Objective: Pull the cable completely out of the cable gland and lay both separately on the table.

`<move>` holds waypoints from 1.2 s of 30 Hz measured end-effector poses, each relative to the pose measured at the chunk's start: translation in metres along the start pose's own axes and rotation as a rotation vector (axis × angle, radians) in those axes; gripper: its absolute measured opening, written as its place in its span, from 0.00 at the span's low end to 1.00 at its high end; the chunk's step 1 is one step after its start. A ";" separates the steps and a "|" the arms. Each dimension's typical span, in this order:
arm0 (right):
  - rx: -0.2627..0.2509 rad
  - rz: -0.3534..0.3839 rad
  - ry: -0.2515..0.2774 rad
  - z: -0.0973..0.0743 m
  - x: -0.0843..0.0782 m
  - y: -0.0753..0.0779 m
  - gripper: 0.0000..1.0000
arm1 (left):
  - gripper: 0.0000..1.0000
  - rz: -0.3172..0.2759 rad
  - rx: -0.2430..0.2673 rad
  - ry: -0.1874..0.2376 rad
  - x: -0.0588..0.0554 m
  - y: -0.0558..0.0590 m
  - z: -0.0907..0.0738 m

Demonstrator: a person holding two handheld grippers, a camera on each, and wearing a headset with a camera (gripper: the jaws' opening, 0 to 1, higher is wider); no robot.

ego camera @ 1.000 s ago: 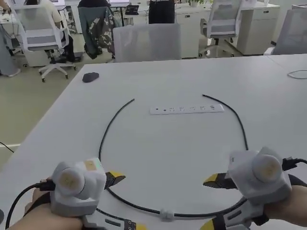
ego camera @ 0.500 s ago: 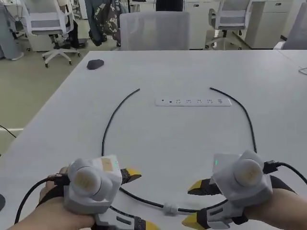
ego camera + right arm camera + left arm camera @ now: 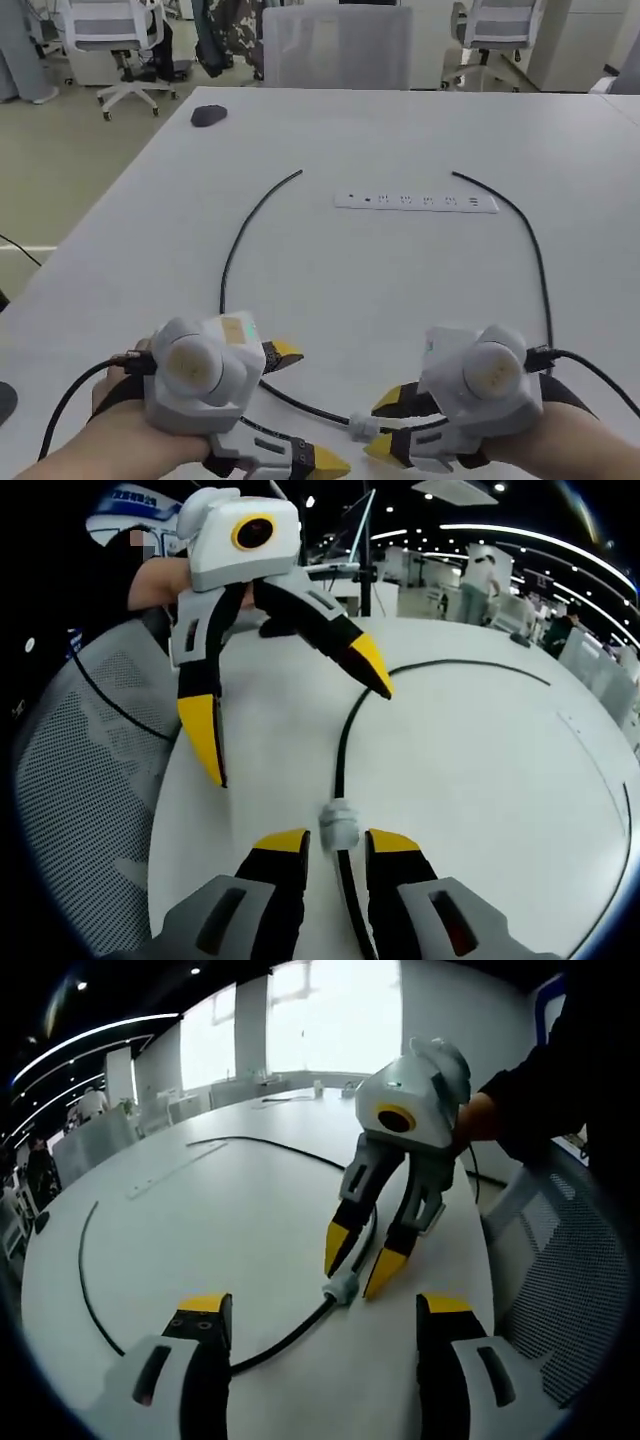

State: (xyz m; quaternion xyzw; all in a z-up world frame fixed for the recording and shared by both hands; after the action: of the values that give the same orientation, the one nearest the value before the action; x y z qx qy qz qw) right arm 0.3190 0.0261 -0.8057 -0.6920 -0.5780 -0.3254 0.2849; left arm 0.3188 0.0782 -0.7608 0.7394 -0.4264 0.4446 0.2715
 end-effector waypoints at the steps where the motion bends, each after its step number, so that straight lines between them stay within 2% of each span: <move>1: 0.002 -0.004 -0.002 0.000 0.000 0.000 0.16 | 0.73 0.011 0.006 0.021 0.003 -0.001 0.000; 6: -0.002 -0.032 -0.011 0.002 -0.003 0.001 0.11 | 0.69 -0.011 0.008 0.008 0.000 -0.002 0.002; 10: -0.006 -0.029 0.003 0.003 -0.001 0.000 0.09 | 0.67 -0.051 -0.003 0.023 0.002 0.001 0.004; 13: 0.001 -0.028 0.002 0.001 -0.002 -0.001 0.08 | 0.66 -0.098 -0.014 0.044 0.005 0.003 0.006; 14: 0.005 -0.021 0.007 -0.003 -0.001 -0.001 0.08 | 0.65 -0.124 -0.035 0.059 0.006 0.006 0.006; 17: 0.013 -0.038 0.017 -0.014 0.006 -0.007 0.08 | 0.60 -0.185 -0.064 0.069 0.007 0.010 0.004; 19: 0.021 -0.067 0.033 -0.023 0.012 -0.013 0.08 | 0.56 -0.239 -0.077 0.110 0.014 0.012 0.004; 22: 0.047 -0.100 0.046 -0.036 0.019 -0.023 0.08 | 0.45 -0.295 -0.154 0.134 0.021 0.024 0.004; 24: 0.063 -0.128 0.048 -0.045 0.023 -0.029 0.08 | 0.41 -0.269 -0.192 0.137 0.022 0.029 0.005; 26: 0.081 -0.154 0.055 -0.053 0.027 -0.037 0.08 | 0.42 -0.276 -0.250 0.161 0.028 0.040 0.006; 28: 0.086 -0.158 0.066 -0.058 0.029 -0.042 0.08 | 0.41 -0.274 -0.298 0.163 0.029 0.048 0.005; 31: 0.105 -0.200 0.085 -0.065 0.031 -0.052 0.08 | 0.33 -0.261 -0.393 0.156 0.028 0.065 0.004; 32: 0.108 -0.209 0.085 -0.065 0.031 -0.053 0.08 | 0.27 -0.271 -0.401 0.146 0.027 0.068 0.004; 36: 0.108 -0.220 0.090 -0.067 0.033 -0.058 0.08 | 0.23 -0.277 -0.400 0.146 0.027 0.069 0.006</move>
State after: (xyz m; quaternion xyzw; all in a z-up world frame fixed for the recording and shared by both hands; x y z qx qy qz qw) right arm 0.2580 0.0048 -0.7369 -0.5928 -0.6538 -0.3537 0.3100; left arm 0.2675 0.0293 -0.7384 0.6883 -0.3799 0.3621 0.5008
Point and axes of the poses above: the centre of the closed fingertips' face, and the gripper's own axes: z roughly forward along the fingers, y roughly to its right, x roughly out of its top, the point moved 2 cm from there along -z, roughly backward along the fingers, and after that the axes turned 5 degrees about y, right-handed, at the moved point
